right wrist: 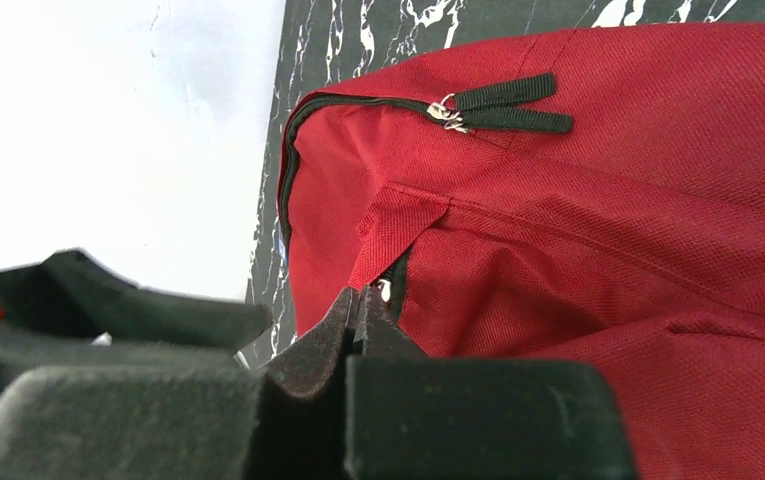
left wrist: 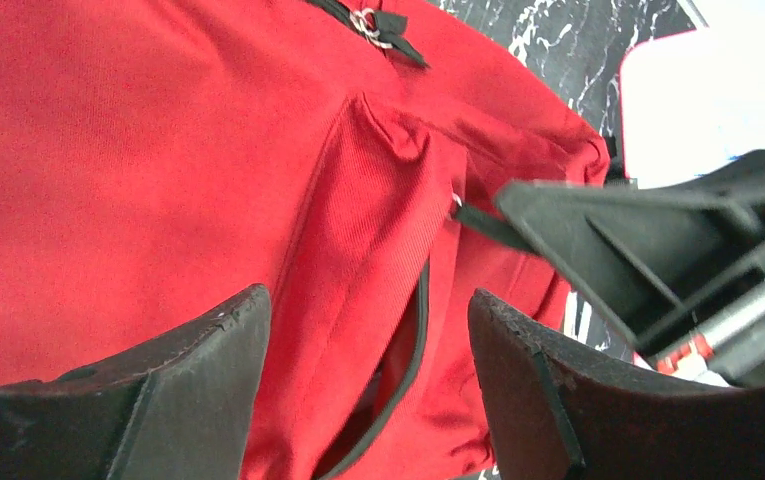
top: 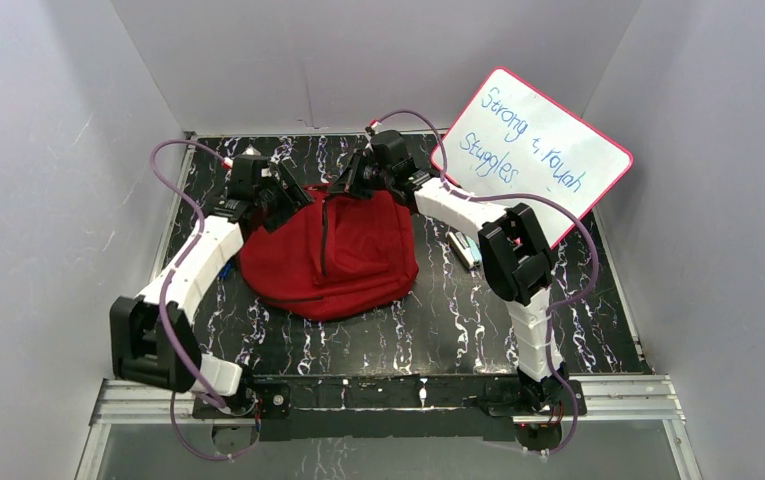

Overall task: Pack the student bag
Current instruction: Zip the student bag at the center of the board.

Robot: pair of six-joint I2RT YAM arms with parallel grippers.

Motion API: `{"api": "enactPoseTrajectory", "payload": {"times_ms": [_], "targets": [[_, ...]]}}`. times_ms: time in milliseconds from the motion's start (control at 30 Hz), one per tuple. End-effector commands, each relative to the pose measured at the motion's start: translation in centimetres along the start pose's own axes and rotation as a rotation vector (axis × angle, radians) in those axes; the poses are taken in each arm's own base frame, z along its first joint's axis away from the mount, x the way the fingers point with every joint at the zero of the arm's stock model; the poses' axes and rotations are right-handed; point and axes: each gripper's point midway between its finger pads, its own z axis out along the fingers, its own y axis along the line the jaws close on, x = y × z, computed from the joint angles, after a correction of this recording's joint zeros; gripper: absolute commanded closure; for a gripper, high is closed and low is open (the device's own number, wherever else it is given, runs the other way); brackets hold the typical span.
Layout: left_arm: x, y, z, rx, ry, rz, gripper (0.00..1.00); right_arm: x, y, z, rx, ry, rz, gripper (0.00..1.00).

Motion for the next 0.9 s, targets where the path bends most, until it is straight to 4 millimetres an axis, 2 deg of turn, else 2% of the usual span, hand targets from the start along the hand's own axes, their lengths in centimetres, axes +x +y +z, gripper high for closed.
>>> {"api": "enactPoseTrajectory", "payload": {"times_ms": [0, 167, 567, 867], "targets": [[-1.5, -1.5, 1.7, 0.051, 0.028, -0.003, 0.30, -1.6, 4.1, -2.2, -0.114, -0.040, -0.052, 1.00], [-2.0, -2.5, 3.7, 0.069, 0.055, -0.007, 0.30, -1.1, 4.0, -2.3, -0.123, -0.025, -0.052, 1.00], [-3.4, -1.3, 6.6, -0.008, 0.069, -0.113, 0.30, -0.1, 3.9, -2.8, -0.150, -0.004, -0.064, 1.00], [-2.5, -1.8, 7.6, 0.019, 0.135, -0.093, 0.42, -0.3, 4.3, -2.8, -0.161, -0.005, -0.077, 1.00]]}}
